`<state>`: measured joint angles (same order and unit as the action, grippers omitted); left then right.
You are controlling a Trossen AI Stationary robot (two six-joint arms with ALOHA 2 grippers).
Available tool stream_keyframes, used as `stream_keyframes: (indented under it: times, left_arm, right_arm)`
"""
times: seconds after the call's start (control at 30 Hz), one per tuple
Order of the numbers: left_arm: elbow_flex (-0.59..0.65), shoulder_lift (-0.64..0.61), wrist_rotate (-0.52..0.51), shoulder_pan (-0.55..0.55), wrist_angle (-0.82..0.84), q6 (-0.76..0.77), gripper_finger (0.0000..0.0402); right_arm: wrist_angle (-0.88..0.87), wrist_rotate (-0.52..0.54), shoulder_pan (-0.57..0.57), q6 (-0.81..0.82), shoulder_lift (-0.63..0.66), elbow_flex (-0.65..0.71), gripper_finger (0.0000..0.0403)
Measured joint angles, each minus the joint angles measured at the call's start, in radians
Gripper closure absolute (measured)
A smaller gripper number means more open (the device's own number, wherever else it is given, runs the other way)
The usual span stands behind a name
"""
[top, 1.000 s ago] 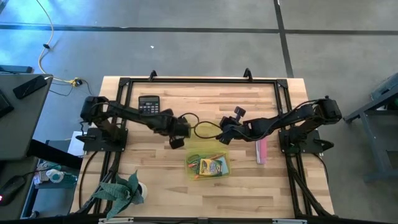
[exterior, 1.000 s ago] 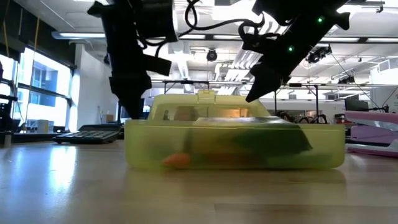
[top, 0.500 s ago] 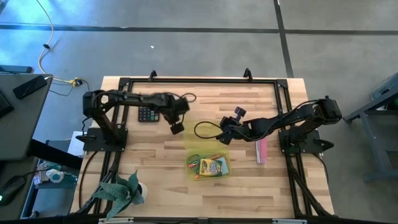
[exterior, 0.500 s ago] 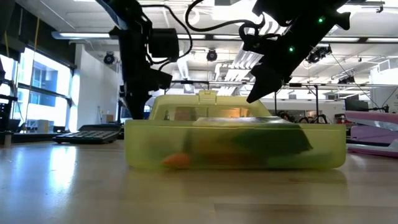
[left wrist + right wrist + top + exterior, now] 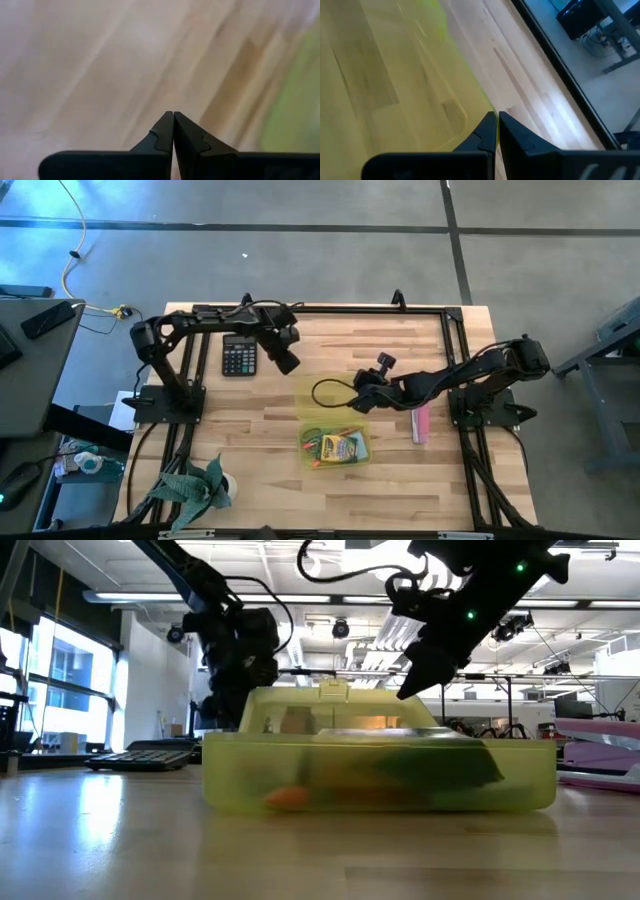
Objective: Pack school essentials
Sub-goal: Close the yellow supply box
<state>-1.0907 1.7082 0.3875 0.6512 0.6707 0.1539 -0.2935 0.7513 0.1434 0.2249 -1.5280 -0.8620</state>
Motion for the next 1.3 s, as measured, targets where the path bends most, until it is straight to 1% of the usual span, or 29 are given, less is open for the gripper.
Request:
stream_keyframes:
  times: [0.13,0.23,0.33,0.47,0.6,0.7,0.87,1.0,1.3]
  left_arm:
    - [0.0,0.025,0.114,-0.011,-0.035,0.0,0.0401]
    - [0.001,0.048,0.162,-0.024,-0.071,0.007,0.0401]
    - [0.0,0.067,0.182,-0.031,-0.122,0.034,0.0401]
    - [0.0,0.08,0.291,-0.03,-0.158,0.051,0.0401]
    - [0.0,0.08,0.306,-0.039,-0.166,0.071,0.0401]
    - [0.0,0.08,0.355,-0.039,-0.167,0.071,0.0401]
    - [0.0,0.08,0.364,-0.055,-0.167,0.071,0.0401]
    - [0.0,0.08,0.408,-0.068,-0.167,0.071,0.0401]
    - [0.001,0.08,0.408,-0.079,-0.167,0.079,0.0401]
  right_arm:
    - [0.002,0.021,0.017,-0.023,0.0,-0.026,0.0399]
    - [-0.002,0.033,0.028,-0.035,0.0,-0.048,0.0399]
    - [-0.004,0.034,0.035,-0.05,0.0,-0.059,0.0399]
    - [-0.013,0.044,0.035,-0.046,0.0,-0.06,0.0399]
    - [-0.017,0.052,0.035,-0.043,0.0,-0.06,0.0399]
    - [-0.017,0.053,0.035,-0.042,0.0,-0.06,0.0399]
    - [-0.017,0.053,0.035,-0.042,0.0,-0.06,0.0399]
    - [-0.017,0.053,0.035,-0.042,0.0,-0.06,0.0399]
    - [-0.017,0.054,0.035,-0.041,0.0,-0.059,0.0398]
